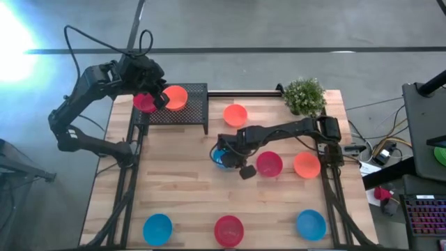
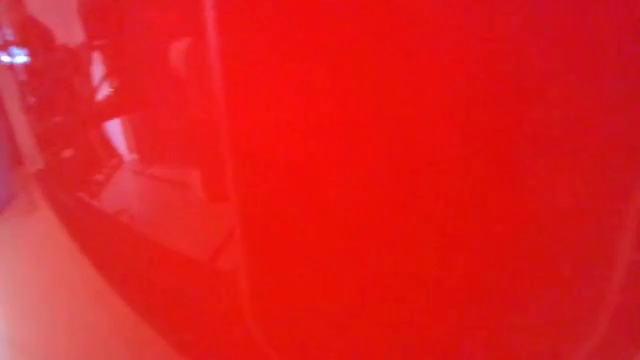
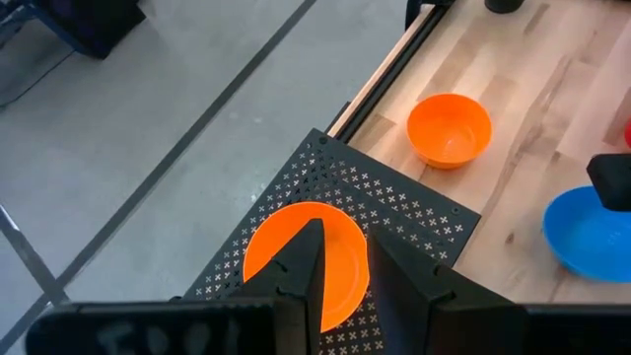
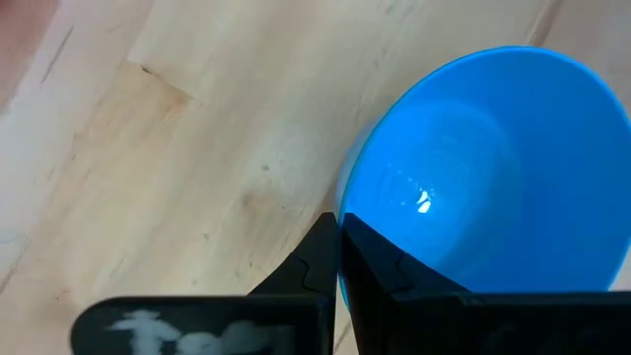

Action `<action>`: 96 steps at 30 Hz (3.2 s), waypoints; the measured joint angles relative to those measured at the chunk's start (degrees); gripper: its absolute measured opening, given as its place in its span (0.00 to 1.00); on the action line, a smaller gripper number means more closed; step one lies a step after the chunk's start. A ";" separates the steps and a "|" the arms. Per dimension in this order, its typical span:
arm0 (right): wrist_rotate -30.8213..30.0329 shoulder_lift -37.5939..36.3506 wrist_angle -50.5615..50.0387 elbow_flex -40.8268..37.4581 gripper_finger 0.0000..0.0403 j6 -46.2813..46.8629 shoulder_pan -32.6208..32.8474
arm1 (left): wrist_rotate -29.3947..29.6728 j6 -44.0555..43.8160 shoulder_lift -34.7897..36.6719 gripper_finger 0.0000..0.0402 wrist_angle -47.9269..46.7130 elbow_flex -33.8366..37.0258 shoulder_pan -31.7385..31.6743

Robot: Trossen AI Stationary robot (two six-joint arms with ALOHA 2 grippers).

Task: Pick & Place Mini bowls
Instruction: Put the top blue bowl on the shelf

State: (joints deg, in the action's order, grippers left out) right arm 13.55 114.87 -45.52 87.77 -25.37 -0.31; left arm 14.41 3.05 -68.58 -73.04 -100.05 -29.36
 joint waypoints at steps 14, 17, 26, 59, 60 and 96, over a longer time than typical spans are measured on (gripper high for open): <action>-0.05 0.00 0.62 0.00 0.13 1.88 0.51 | -1.79 0.00 0.00 0.19 -0.06 0.00 0.00; -0.10 0.00 1.37 0.00 0.20 1.87 0.58 | -1.79 0.00 0.00 0.19 -0.06 0.00 0.00; -0.16 -2.82 1.32 0.00 0.32 3.05 0.56 | -3.42 -0.02 0.00 0.19 -0.46 0.00 0.00; -9.71 -45.15 -11.32 -0.24 0.33 8.68 -0.73 | -4.68 -13.77 -1.51 0.19 14.41 22.84 25.25; -9.73 -45.77 -11.37 -0.24 0.33 8.68 -0.73 | -4.62 -15.21 -1.76 0.19 16.19 24.04 26.14; -9.49 -48.04 -14.32 -0.48 0.33 5.24 -0.73 | -10.47 -67.10 -31.82 0.19 36.25 30.88 28.61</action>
State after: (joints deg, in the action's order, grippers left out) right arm 4.05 66.83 -59.83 87.29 -20.13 -1.04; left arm 3.95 -64.05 -100.40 -36.79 -69.17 -0.75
